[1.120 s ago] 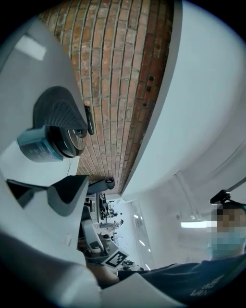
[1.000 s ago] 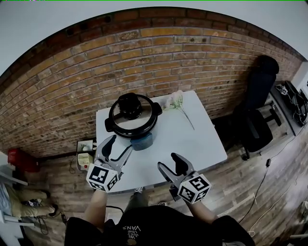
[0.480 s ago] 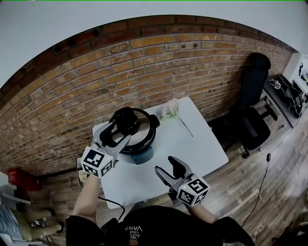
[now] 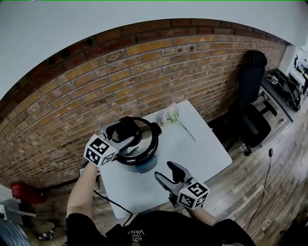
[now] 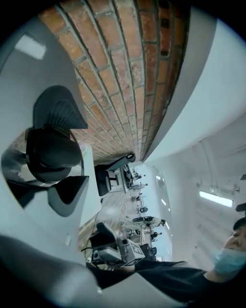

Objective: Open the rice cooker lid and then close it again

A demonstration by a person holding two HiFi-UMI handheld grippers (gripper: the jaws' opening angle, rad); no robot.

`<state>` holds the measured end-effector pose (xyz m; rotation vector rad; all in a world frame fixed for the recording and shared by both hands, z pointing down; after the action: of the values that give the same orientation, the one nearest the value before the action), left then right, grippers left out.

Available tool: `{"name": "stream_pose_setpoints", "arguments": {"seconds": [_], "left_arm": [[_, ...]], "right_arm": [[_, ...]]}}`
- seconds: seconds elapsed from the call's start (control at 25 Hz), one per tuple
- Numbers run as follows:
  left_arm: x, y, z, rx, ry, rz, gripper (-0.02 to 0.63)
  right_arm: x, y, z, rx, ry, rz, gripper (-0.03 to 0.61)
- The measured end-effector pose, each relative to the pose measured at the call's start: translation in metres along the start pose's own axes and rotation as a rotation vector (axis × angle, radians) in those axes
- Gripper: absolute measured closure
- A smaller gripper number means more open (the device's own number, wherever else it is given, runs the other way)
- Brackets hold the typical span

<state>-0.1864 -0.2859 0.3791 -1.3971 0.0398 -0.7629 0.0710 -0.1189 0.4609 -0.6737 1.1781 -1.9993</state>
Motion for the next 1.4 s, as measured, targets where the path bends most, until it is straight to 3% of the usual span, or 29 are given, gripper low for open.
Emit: {"name": "stream_pose_setpoints", "arguments": {"seconds": [0.16, 0.64, 0.92, 1.4], "left_arm": [[0.018, -0.009, -0.01, 0.023, -0.085, -0.103, 0.331], [0.058, -0.021, -0.021, -0.024, -0.239, -0.254, 0.33], [0.059, -0.026, -0.026, -0.13, -0.297, -0.216, 0.33], [0.057, -0.028, -0.031, -0.057, -0.402, -0.182, 0.33]], "right_arm": [[0.003, -0.005, -0.001, 0.004, -0.012, -0.008, 0.284], [-0.001, -0.007, 0.005, 0.026, -0.09, 0.003, 0.284], [0.003, -0.013, 0.004, 0.039, -0.102, -0.01, 0.284], [0.01, -0.017, 0.005, 0.055, -0.15, -0.007, 0.287]]}}
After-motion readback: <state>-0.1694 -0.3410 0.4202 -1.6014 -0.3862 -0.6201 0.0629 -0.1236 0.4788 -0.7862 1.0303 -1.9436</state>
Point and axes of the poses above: the fingertips, and each gripper's own axes: x forward along the fingers, z to its right, y out of its top, the point moved 10 cm from there along -x, backward along the fingers, and after that the axes turned 8 degrees about -y, right-handed, at the moved point
